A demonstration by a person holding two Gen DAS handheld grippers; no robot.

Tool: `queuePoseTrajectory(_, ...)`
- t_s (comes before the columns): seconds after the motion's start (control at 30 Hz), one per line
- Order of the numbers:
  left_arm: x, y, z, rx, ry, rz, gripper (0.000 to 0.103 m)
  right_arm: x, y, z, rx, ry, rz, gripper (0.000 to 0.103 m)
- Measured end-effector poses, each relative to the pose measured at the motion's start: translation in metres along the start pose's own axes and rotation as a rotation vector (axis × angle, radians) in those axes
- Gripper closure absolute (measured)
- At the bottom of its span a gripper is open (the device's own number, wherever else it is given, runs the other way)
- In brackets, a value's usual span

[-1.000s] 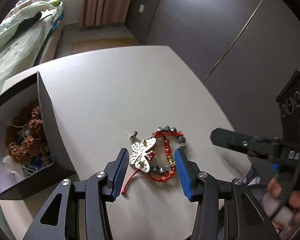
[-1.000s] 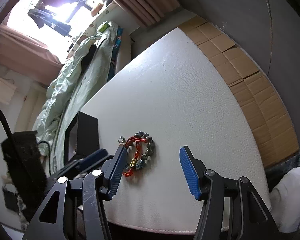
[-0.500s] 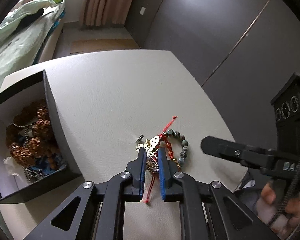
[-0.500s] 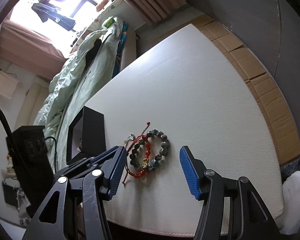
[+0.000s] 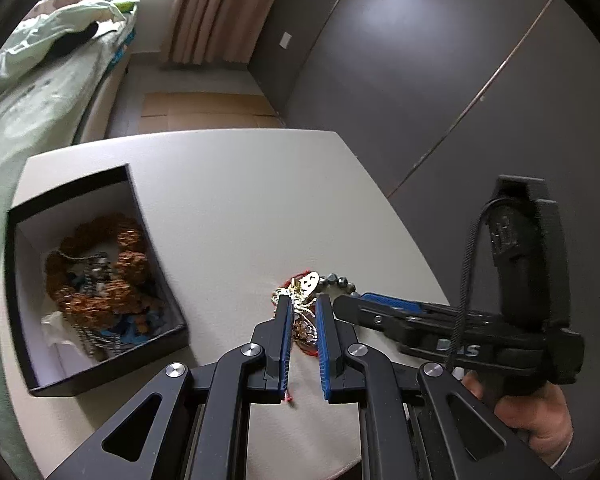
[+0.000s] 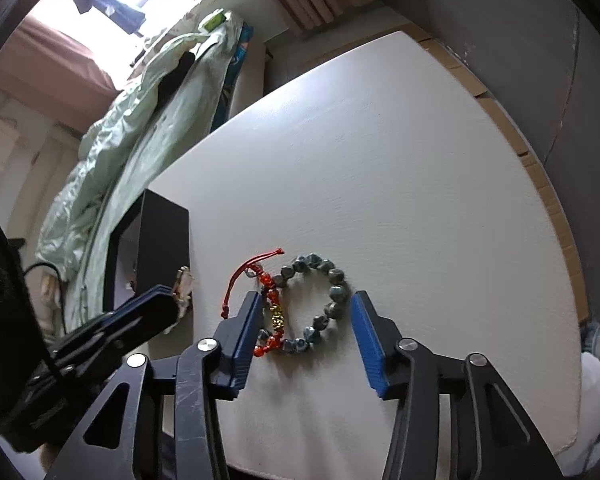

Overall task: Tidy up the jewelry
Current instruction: 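Grasp the butterfly charm with the left gripper while the right gripper grasps the stone bracelet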

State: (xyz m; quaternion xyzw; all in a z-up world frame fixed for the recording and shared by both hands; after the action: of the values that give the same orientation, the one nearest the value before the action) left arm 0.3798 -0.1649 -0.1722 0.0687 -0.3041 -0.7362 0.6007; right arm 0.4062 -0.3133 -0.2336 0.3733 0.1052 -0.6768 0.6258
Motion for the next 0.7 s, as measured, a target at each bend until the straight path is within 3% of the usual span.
queuePoseTrajectory(0.1, -0.008, 0.002, 0.008, 0.015, -0.004, 0.022, 0.091, -0.003, 0.001, -0.009, -0.017, -0.060, 0.029, 0.067)
queuePoseTrajectory(0.27, -0.015, 0.003, 0.026, 0.047, 0.004, 0.022, 0.091, -0.010, 0.003, -0.015, -0.016, -0.168, 0.108, 0.071)
queuePoseTrajectory(0.4, -0.024, 0.003, 0.041, 0.071, 0.011, 0.034, 0.091, -0.008, 0.004, -0.013, -0.015, -0.241, 0.135, 0.087)
queuePoseTrajectory(0.6, -0.037, 0.003, 0.060, 0.104, 0.015, 0.052, 0.091, -0.006, 0.007, -0.010, -0.025, -0.255, 0.167, 0.092)
queuePoseTrajectory(0.7, -0.043, 0.003, 0.073, 0.128, 0.021, 0.057, 0.091, -0.010, 0.006, -0.002, -0.005, -0.192, 0.152, 0.092)
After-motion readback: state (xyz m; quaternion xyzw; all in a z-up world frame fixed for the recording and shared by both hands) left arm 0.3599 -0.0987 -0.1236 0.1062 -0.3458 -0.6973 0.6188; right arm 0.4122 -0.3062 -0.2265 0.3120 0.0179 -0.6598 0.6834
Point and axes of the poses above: each gripper's, at about its wrist camera, not at the fingertips, and z roughly against the way its jaws point, x to its right, y to its top, the point moved 6 cm from there along -z, roughly the way its jaws point, and after that the axes turned 10 degrees about y, right-handed, at the moved point
